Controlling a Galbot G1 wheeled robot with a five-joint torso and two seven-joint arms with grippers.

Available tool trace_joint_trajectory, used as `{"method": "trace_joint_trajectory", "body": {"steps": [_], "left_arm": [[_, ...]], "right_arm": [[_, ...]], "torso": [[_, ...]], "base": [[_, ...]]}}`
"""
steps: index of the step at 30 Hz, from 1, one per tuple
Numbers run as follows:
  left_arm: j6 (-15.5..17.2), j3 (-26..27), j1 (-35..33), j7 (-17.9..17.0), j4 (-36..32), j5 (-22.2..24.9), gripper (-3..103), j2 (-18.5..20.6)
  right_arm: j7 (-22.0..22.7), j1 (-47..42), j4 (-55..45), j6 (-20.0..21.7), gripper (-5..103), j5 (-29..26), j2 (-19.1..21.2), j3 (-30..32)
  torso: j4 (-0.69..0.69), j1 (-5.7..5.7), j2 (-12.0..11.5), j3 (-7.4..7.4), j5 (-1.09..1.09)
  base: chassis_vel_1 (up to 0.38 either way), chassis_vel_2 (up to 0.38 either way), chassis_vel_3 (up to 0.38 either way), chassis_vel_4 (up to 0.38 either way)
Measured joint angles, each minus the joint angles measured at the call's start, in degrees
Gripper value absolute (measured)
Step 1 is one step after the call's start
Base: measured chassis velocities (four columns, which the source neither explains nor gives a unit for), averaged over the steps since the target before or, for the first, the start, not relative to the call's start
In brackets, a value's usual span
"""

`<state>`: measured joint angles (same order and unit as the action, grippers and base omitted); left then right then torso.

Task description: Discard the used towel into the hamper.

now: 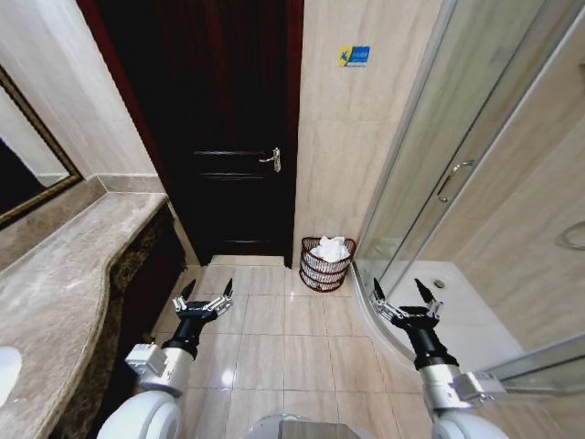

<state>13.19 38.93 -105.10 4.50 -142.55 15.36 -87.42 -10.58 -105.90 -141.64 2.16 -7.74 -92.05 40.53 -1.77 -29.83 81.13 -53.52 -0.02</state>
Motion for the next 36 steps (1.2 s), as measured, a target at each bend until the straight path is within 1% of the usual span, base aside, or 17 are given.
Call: {"method": "trace_joint_trajectory", "body": {"steps": [2, 3, 7, 10, 11, 16, 22, 36], "left_arm": [[0.0, 0.0, 0.0, 0.0, 0.0, 0.0, 100, 0.0], [0.0, 0.0, 0.0, 0.0, 0.0, 0.0, 100, 0.0], [0.0, 0.0, 0.0, 0.0, 0.0, 0.0, 100, 0.0], [0.0, 0.0, 0.0, 0.0, 0.0, 0.0, 100, 0.0], [0.0, 0.0, 0.0, 0.0, 0.0, 0.0, 100, 0.0], [0.0, 0.0, 0.0, 0.0, 0.0, 0.0, 100, 0.0], [0.0, 0.0, 0.0, 0.0, 0.0, 0.0, 100, 0.0], [0.0, 0.0, 0.0, 0.0, 0.0, 0.0, 100, 0.0]], "right_arm": [[0.0, 0.0, 0.0, 0.0, 100, 0.0, 0.0, 0.0], [0.0, 0.0, 0.0, 0.0, 100, 0.0, 0.0, 0.0], [0.0, 0.0, 0.0, 0.0, 100, 0.0, 0.0, 0.0], [0.0, 0.0, 0.0, 0.0, 100, 0.0, 0.0, 0.0], [0.0, 0.0, 0.0, 0.0, 100, 0.0, 0.0, 0.0], [0.0, 0.0, 0.0, 0.0, 100, 0.0, 0.0, 0.0], [0.0, 0.0, 0.0, 0.0, 100, 0.0, 0.0, 0.0], [0.0, 0.0, 0.0, 0.0, 100, 0.0, 0.0, 0.0]], "torso": [[-0.01, 0.00, 0.0, 0.00, 0.03], [-0.01, 0.00, 0.0, 0.00, -0.01], [-0.02, 0.06, 0.1, 0.03, 0.02], [0.00, 0.06, 0.0, 0.03, 0.00], [0.00, 0.05, 0.0, 0.03, 0.03], [0.00, 0.01, 0.0, 0.01, 0.02], [-0.01, 0.23, -0.4, 0.24, 0.02], [0.00, 0.30, -0.5, 0.30, 0.02]], "base": [[0.171, -0.123, -0.162, 0.121], [0.175, -0.141, -0.158, 0.151], [0.144, -0.137, -0.127, 0.122], [0.061, -0.046, -0.077, 0.086], [-0.021, -0.037, -0.020, 0.058], [-0.026, 0.014, 0.030, -0.002], [-0.005, 0.059, 0.060, 0.010], [0.000, 0.000, 0.000, 0.000]]}}
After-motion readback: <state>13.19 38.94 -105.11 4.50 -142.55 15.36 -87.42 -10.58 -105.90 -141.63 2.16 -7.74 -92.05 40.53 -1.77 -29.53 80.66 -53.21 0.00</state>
